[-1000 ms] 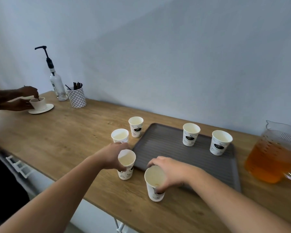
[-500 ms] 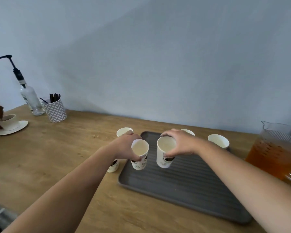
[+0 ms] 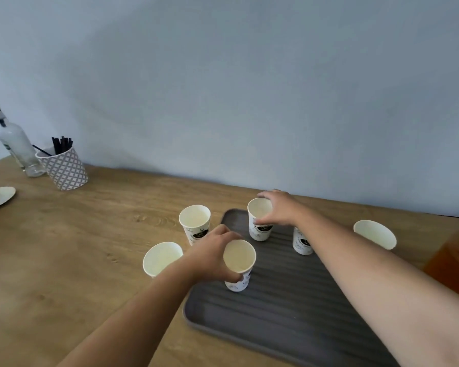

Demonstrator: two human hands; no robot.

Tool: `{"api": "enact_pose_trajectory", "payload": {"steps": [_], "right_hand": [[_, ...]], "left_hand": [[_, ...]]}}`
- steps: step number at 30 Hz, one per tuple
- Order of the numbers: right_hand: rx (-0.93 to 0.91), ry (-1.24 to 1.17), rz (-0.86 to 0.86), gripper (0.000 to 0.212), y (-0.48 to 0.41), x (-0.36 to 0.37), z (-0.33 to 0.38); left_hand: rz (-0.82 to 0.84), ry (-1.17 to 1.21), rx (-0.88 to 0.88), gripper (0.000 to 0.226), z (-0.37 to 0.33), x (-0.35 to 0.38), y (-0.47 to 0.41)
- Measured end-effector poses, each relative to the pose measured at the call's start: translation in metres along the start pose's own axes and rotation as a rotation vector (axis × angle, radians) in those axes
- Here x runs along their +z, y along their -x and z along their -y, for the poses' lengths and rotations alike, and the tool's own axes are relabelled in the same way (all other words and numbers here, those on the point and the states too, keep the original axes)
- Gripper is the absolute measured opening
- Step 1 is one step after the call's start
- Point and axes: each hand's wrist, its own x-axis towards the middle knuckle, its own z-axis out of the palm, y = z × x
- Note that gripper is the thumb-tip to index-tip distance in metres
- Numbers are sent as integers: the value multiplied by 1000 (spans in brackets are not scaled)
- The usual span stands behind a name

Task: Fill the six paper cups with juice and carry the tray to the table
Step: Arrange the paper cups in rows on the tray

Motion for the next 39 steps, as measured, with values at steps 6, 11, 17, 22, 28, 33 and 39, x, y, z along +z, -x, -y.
{"api": "enact_pose_trajectory", "payload": {"steps": [6,11,17,22,28,33,39], "right_hand": [[5,4,38,88,-8,11,-2],[10,-45,57,95,-5,5,0],[-85,-94,-6,76,3,-16,18],[-200,-89,6,72,2,-12,60],[-241,29,128,80,-12,23,99],[-214,84,188,96,-31,55,114],[-214,104,202,95,-43,77,124]], "left_hand": [[-1,33,26,81,0,4,1],[25,20,31,92,-3,4,3],[-29,7,-1,109,2,-31,17],[-141,-72,-117,110,28,-66,44],[-93,-82,-201,120,64,-60,74],[-91,-11,-200,103,89,-45,74],[-127,83,-183,83,106,-34,70]]}}
